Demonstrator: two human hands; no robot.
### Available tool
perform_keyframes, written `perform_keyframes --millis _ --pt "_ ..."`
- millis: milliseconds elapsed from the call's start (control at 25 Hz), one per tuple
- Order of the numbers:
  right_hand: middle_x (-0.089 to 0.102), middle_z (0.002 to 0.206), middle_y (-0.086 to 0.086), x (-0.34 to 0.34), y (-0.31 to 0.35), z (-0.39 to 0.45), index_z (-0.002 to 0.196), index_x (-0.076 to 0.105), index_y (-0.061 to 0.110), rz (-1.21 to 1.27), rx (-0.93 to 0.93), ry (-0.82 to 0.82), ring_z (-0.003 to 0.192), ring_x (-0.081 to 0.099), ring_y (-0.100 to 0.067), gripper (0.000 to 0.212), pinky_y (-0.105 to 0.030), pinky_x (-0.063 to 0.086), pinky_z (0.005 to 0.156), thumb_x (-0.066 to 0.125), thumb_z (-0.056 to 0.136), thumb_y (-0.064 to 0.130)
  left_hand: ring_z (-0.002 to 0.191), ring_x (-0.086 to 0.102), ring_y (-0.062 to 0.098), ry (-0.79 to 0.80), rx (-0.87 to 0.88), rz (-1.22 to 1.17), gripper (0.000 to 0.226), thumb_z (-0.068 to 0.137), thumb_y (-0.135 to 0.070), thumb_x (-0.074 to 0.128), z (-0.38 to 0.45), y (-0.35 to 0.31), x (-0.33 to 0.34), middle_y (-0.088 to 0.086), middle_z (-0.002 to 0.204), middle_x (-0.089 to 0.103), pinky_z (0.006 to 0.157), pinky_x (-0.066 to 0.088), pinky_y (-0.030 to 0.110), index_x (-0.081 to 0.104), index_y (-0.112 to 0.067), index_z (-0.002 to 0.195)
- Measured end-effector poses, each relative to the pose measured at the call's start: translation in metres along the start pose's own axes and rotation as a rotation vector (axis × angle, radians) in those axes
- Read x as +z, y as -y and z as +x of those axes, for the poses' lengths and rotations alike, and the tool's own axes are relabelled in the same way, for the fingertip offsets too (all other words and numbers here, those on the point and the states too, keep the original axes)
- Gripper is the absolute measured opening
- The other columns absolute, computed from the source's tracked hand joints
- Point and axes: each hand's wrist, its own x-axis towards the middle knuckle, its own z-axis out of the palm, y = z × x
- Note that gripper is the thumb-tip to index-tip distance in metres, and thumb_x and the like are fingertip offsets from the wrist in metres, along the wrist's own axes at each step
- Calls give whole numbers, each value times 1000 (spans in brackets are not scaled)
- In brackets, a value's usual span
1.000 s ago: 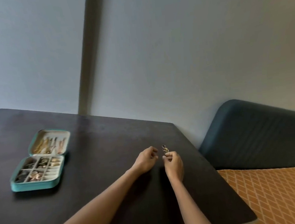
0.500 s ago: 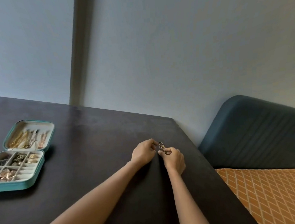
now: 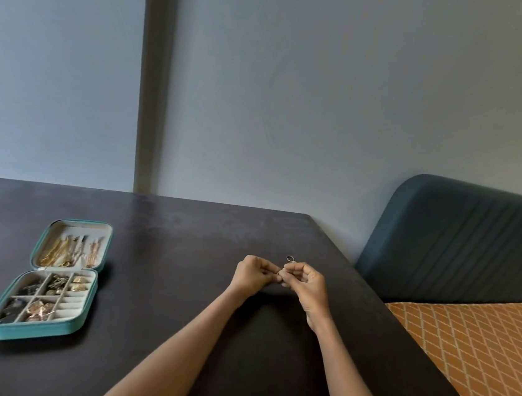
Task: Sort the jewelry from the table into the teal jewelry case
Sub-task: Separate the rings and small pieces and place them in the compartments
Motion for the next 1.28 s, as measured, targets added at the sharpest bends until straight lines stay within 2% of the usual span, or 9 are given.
perform_keyframes --millis 120,280,400,520,640,760,840,1080,1280 --pt "72 93 -3 1 3 -10 100 69 8 27 3 46 86 69 -8 23 -16 53 75 70 79 -1 69 64 2 -34 -1 -42 11 76 -10 76 -10 -1 -10 8 87 75 66 50 5 75 -8 86" --pt "73 95 -5 14 12 -28 97 71 10 12 -25 78 91 68 -11 20 -20 54 81 71 79 0 59 68 16 -53 18 -5 2 77 -14 75 -26 -6 -36 1 78 75 63 59 29 73 -16 78" --pt "73 93 -5 36 26 -36 94 71 11 -24 -78 114 89 68 -15 20 -21 54 79 71 78 0 44 60 9 -73 6 78 5 76 -26 76 -40 -7 -61 -8 69 71 47 48 20 72 -24 74" --pt "71 92 -4 65 43 -37 88 70 26 -182 -202 130 81 66 -17 27 -26 55 74 73 77 2 41 56 5 -48 27 179 6 76 -29 76 -53 -9 -93 -8 68 69 49 44 18 73 -24 77" --pt "70 87 2 96 55 -39 83 73 27 -315 -317 175 74 66 -6 23 -27 55 68 75 75 5 44 52 6 23 30 285 9 75 -26 77 -66 -8 -138 -7 69 68 54 45 21 75 -22 82" --pt "70 82 4 132 68 -47 87 76 13 -512 -422 307 70 62 9 13 -7 47 66 74 77 7 54 50 6 68 12 383 18 73 -20 78 -79 1 -182 -2 72 66 58 43 21 77 -15 90" --pt "71 84 5 160 77 -56 90 76 13 -570 -470 394 70 61 8 13 -6 46 69 75 77 10 63 53 4 98 28 436 20 73 -17 78 -91 11 -210 2 77 69 62 40 18 76 -12 92" --pt "74 91 -4 232 93 -79 94 75 7 -499 -516 559 73 63 6 17 -7 47 73 74 77 7 49 51 -13 105 -3 474 22 79 -11 72 -119 34 -285 9 84 72 57 40 4 73 -4 100" --pt "74 97 -4 256 91 -86 98 75 9 -565 -532 593 88 67 -7 19 -21 52 84 74 79 13 72 57 4 57 -106 554 35 77 -15 74 -131 45 -309 6 93 66 67 43 11 69 -10 111"
